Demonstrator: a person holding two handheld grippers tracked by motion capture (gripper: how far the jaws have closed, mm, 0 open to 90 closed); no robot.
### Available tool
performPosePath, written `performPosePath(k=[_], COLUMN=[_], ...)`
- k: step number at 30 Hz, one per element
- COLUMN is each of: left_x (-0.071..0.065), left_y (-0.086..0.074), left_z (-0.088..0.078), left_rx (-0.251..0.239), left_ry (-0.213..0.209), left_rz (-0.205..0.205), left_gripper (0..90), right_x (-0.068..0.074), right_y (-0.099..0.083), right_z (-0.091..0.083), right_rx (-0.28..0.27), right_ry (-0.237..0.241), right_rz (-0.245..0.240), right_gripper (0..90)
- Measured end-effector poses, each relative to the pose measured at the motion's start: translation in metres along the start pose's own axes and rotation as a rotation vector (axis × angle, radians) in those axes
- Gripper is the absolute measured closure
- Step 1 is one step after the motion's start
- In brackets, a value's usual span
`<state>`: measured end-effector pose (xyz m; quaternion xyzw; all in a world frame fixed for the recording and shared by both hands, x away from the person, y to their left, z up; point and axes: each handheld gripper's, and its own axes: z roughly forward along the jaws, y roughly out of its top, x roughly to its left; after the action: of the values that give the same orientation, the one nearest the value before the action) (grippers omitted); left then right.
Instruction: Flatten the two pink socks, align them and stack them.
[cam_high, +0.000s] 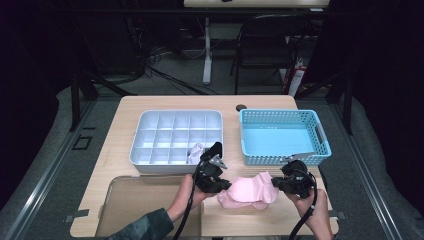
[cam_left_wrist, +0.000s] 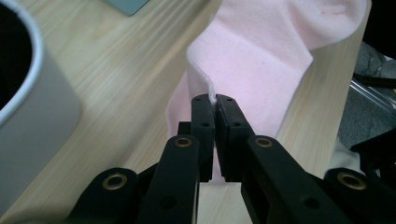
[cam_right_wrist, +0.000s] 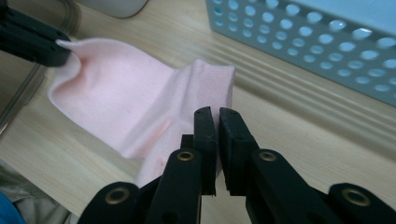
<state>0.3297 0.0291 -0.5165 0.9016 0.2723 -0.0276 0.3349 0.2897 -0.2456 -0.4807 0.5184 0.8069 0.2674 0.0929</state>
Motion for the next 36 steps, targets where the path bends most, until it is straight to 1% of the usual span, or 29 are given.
performPosePath(k=[1,2,3,4,5,6,7,8,10,11,12,13,14,15,16,18,19,20,22,24,25,26,27,29,30,31,32,33,36], left_x=[0.004,0.007,0.009,0.010,0.010,0.011,0.011,0.011,0.011,0.012,0.012,0.012,0.012,0.012,0.012,0.011,0.010,0.010,0.009,0.008,0.008,0.008,0.007,0.006,0.006,0.006,0.006,0.006,0.004], left_y=[-0.003,-0.006,-0.010,-0.012,-0.013,-0.014,-0.014,-0.014,-0.015,-0.015,-0.015,-0.015,-0.016,-0.016,-0.017,-0.017,-0.017,-0.017,-0.018,-0.019,-0.020,-0.021,-0.021,-0.022,-0.023,-0.023,-0.024,-0.024,-0.025], left_z=[0.001,0.004,0.008,0.011,0.014,0.016,0.018,0.019,0.018,0.017,0.016,0.015,0.015,0.016,0.017,0.019,0.020,0.020,0.022,0.024,0.026,0.027,0.028,0.029,0.030,0.029,0.029,0.029,0.029], left_rx=[0.014,0.038,0.044,0.066,0.085,0.090,0.103,0.106,0.114,0.123,0.123,0.131,0.141,0.146,0.150,0.159,0.171,0.174,0.183,0.194,0.198,0.198,0.201,0.201,0.200,0.199,0.197,0.196,0.192], left_ry=[-0.001,-0.008,-0.013,-0.007,0.006,0.008,0.009,0.017,0.024,0.037,0.038,0.030,0.039,0.041,0.039,0.053,0.055,0.057,0.058,0.056,0.053,0.049,0.050,0.048,0.052,0.051,0.051,0.053,0.057], left_rz=[-0.010,-0.018,-0.030,-0.029,-0.018,-0.019,-0.021,-0.019,-0.022,-0.019,-0.026,-0.032,-0.036,-0.038,-0.037,-0.038,-0.034,-0.034,-0.030,-0.027,-0.026,-0.026,-0.024,-0.020,-0.021,-0.017,-0.016,-0.014,-0.007], left_gripper=[86.7,86.7,86.6,86.5,86.4,86.2,86.0,85.0,79.4,75.1,68.5,64.2,59.1,54.6,54.4,52.4,52.2,51.6,52.0,52.4,52.9,53.1,53.7,55.6,56.3,57.1,57.6,58.1,62.1], right_x=[0.000,-0.001,-0.001,-0.002,-0.002,-0.003,-0.003,-0.003,-0.005,-0.006,-0.007,-0.007,-0.008,-0.009,-0.010,-0.010,-0.011,-0.010,-0.010,-0.010,-0.009,-0.010,-0.009,-0.009,-0.007,-0.007,-0.007,-0.006,-0.005], right_y=[-0.001,-0.002,-0.003,-0.004,-0.006,-0.007,-0.009,-0.011,-0.013,-0.014,-0.015,-0.015,-0.016,-0.017,-0.017,-0.018,-0.018,-0.019,-0.019,-0.019,-0.020,-0.020,-0.020,-0.019,-0.020,-0.020,-0.020,-0.020,-0.020], right_z=[0.005,0.012,0.019,0.026,0.033,0.038,0.043,0.047,0.051,0.053,0.054,0.055,0.055,0.055,0.055,0.057,0.058,0.060,0.061,0.064,0.066,0.067,0.068,0.068,0.069,0.068,0.068,0.069,0.069], right_rx=[0.011,0.035,0.050,0.066,0.085,0.094,0.114,0.112,0.129,0.135,0.129,0.145,0.143,0.137,0.145,0.143,0.155,0.152,0.168,0.173,0.178,0.202,0.193,0.207,0.192,0.200,0.202,0.197,0.198], right_ry=[0.000,0.002,0.008,0.012,0.009,0.015,0.016,0.007,0.016,0.014,0.022,0.022,0.013,0.014,0.015,0.003,-0.001,-0.010,-0.006,-0.014,-0.009,-0.010,-0.004,-0.026,-0.018,-0.031,-0.030,-0.025,-0.014], right_rz=[-0.001,0.000,0.009,0.003,0.005,0.016,0.008,0.011,0.005,0.008,0.016,0.012,0.006,0.011,0.009,0.018,0.010,0.010,0.007,0.003,0.009,-0.006,-0.002,-0.028,-0.017,-0.032,-0.039,-0.035,-0.042], right_gripper=[86.1,86.1,86.1,86.1,86.1,86.1,86.1,85.9,85.3,84.5,83.1,80.3,76.9,75.7,73.8,70.0,67.3,66.0,64.3,63.8,63.1,62.5,63.0,63.2,63.5,64.3,65.7,67.1,70.8])
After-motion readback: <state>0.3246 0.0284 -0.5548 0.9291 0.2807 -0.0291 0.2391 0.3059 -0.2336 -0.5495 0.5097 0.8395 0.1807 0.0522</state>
